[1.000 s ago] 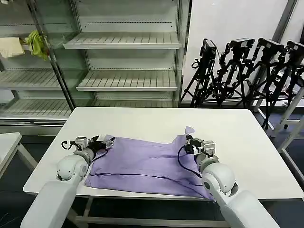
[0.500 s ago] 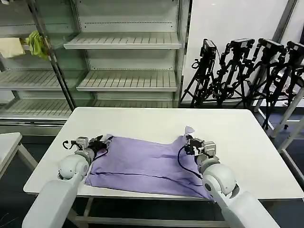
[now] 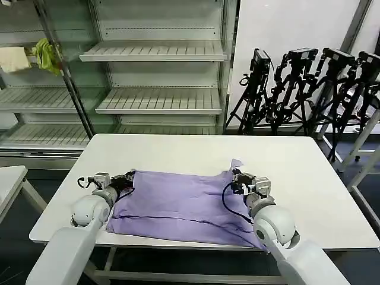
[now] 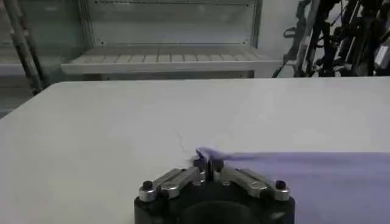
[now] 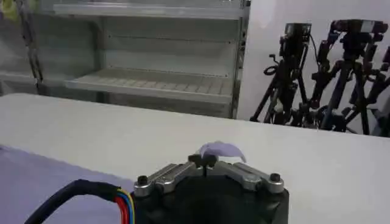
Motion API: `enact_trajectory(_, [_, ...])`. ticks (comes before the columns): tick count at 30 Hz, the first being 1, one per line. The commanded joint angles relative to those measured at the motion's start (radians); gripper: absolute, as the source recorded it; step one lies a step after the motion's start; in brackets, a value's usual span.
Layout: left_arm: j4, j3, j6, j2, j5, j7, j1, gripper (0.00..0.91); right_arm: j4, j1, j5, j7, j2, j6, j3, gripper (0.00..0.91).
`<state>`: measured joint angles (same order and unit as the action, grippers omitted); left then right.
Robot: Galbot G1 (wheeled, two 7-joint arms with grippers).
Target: Fold and organize the clothes.
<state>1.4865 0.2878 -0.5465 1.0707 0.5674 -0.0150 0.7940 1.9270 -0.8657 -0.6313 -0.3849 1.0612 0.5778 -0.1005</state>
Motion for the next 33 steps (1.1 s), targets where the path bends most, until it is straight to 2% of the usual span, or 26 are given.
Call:
enact_trajectory(1, [0.004,0.001,0.001,-0.002,-0.001,-0.001,0.000,0.000,0.000,0.000,0.000,0.000,0.000,0.000,0.000,0.000])
enact_trajectory(12, [0.057,0.037,0.017,-0.008,-0.004,-0.003,0.039,0.000,-0.002,0.002,0.010,0.013,0.003,-0.005,-0.012,0.000])
enact_trajectory(24, [0.211,0.112,0.000,-0.039,0.025,-0.013,0.140,0.000,-0.008,-0.004,0.026,0.028,-0.001,-0.017,-0.028,0.000])
enact_trajectory(33, [0.360,0.175,-0.020,-0.053,0.050,-0.026,0.247,0.000,0.055,-0.038,0.023,0.028,-0.030,-0.019,-0.055,0.000])
